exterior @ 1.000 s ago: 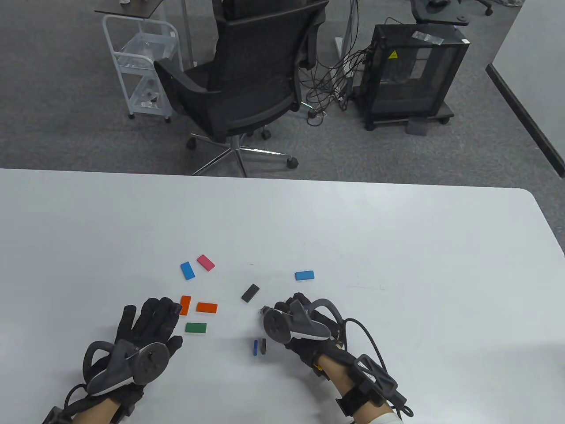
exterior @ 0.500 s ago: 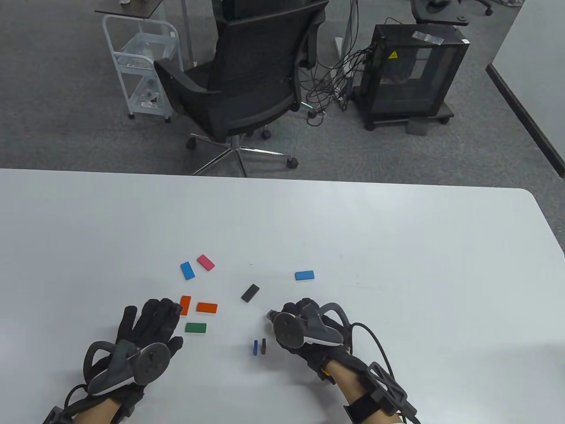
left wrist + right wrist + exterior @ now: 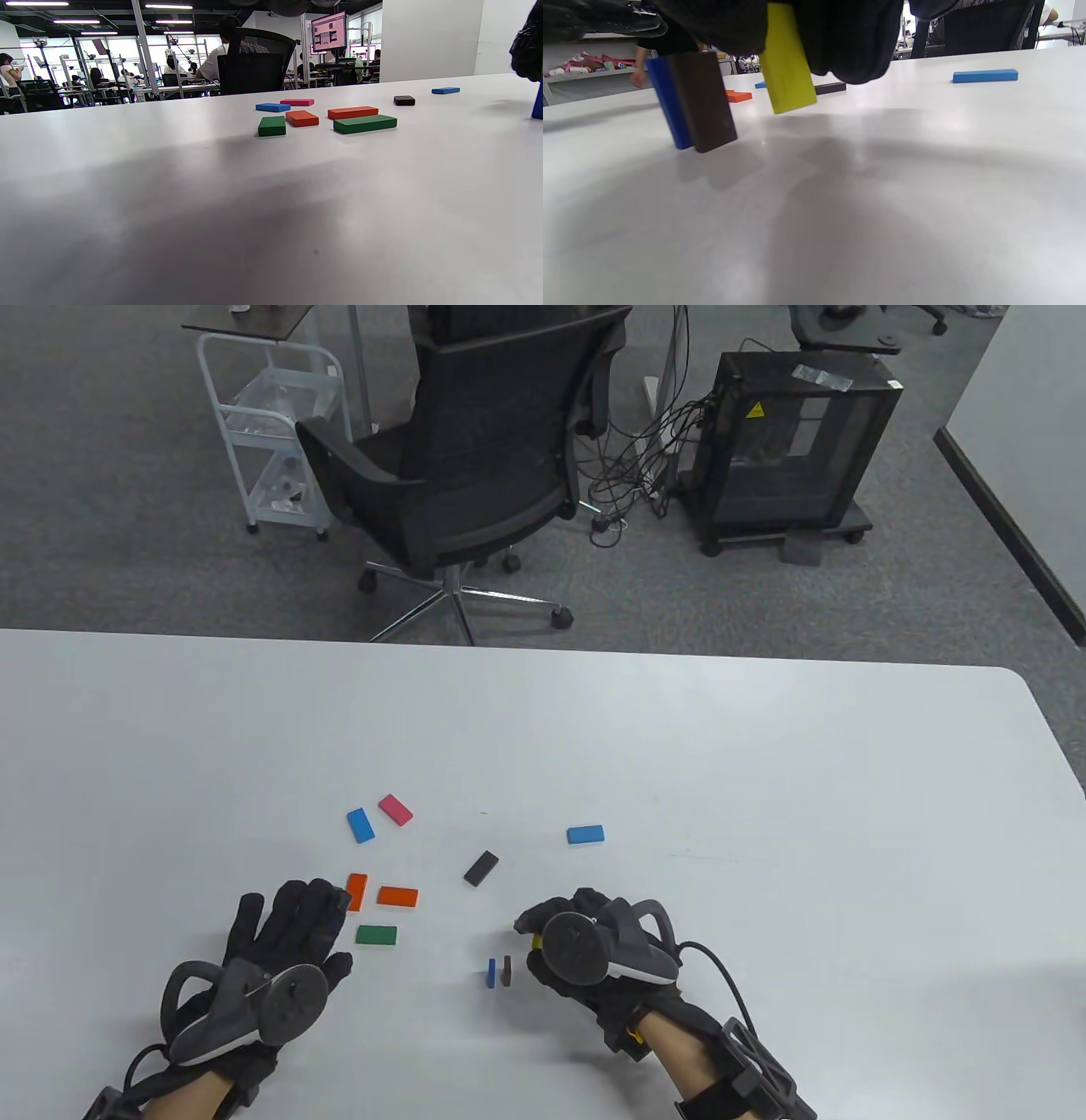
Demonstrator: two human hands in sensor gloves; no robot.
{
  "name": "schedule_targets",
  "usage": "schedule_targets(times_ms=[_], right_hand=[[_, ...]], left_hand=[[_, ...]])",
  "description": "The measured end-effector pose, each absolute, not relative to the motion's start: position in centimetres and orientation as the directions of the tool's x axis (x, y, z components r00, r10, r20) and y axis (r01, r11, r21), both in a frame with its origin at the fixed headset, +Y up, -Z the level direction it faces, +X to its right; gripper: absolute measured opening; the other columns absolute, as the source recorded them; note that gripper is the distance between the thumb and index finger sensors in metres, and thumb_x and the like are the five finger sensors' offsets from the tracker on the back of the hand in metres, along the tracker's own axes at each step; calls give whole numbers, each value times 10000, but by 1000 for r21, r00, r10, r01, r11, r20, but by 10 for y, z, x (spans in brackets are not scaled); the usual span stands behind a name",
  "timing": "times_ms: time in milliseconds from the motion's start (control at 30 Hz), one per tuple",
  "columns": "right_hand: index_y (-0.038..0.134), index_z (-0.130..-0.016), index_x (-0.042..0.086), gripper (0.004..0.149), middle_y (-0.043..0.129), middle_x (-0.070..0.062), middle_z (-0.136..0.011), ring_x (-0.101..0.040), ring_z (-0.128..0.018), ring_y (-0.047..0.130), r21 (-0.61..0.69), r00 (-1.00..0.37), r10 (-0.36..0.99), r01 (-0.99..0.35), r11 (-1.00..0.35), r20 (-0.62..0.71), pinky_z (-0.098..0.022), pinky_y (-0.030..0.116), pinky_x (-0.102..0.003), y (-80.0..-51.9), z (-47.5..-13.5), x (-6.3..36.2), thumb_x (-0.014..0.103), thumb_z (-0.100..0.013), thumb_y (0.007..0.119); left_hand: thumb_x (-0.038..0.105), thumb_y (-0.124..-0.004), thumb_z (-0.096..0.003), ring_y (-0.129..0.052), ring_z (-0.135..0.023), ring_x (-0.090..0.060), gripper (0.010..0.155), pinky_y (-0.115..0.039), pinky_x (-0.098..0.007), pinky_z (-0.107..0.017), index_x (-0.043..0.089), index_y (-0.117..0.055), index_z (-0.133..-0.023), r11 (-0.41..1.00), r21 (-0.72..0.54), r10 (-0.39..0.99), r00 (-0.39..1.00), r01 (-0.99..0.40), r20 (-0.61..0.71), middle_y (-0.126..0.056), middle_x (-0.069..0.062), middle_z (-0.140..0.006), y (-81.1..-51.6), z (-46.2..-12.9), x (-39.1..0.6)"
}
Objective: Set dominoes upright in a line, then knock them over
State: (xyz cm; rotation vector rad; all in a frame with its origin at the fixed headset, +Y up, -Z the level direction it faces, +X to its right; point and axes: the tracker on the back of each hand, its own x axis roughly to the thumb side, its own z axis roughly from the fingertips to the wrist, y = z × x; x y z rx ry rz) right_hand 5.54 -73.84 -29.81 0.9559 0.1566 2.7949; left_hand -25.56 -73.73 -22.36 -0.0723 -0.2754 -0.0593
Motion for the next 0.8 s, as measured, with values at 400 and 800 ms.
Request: schedule_targets(times_ms=[400, 800], right_hand=[[662, -992, 170, 511, 768, -103, -969, -272, -861, 836, 221, -749, 257, -151, -964, 610, -771, 519, -539, -747, -289, 50, 359, -530, 774], [650, -997, 165, 515, 765, -110, -969, -276, -856, 838, 237, -750, 268, -152, -959, 605, -766, 526, -538, -752, -287, 48, 355, -534, 768]], left_hand=[[521, -403, -695, -329, -1228, -391, 673, -212, -604, -872, 183, -342, -1274, 995, -64, -50, 960, 70, 274, -387, -105, -1350, -738, -224, -255], [520, -403, -696, -330, -1228, -391, 672, -212, -605, -872, 184, -342, -1274, 995, -64, -50, 960, 70, 274, -387, -105, -1350, -738, -224, -255]])
